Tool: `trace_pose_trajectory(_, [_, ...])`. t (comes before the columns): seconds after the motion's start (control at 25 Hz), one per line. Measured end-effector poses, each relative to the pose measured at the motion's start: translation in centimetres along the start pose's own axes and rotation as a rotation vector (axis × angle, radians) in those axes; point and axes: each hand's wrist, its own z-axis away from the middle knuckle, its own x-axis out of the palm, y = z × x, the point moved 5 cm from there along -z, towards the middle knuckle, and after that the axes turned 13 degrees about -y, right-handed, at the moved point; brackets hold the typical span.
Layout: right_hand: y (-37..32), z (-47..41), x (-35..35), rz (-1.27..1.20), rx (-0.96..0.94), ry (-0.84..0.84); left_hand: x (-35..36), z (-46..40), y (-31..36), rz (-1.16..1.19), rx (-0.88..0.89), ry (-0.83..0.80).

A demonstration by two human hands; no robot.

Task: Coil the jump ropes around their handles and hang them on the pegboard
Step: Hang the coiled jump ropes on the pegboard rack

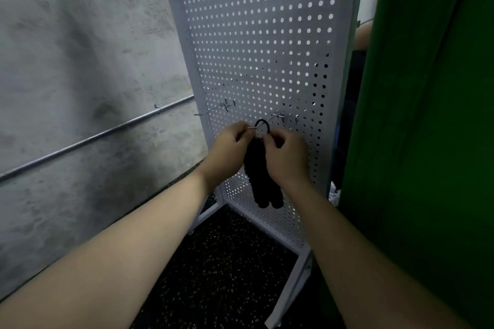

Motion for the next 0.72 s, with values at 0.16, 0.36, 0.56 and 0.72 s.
trace_pose_trajectory(0.16, [-0.3,0.7,-0.9,0.011,0.032,-0.006,-0.1,0.6,-0.1,-0.044,0.017,0.004])
trace_pose_trajectory(0.36, [-1.7,4.2,-1.1,-0.074,0.051,-0.057,-2.2,5.3,-1.0,-0.168,-0.084,-0.123])
trace_pose_trajectory(0.56, [-6.6,9.3,2.7,-0.139,-0.030,-0.316,-9.0,15.6,-1.2,-0.251,-0.142,-0.092])
trace_pose_trajectory(0.72, [-12.3,15.8,8.7,-0.116,-0.180,-0.529,-15.6,26.6,-1.4,-0.278,-0.249,0.022])
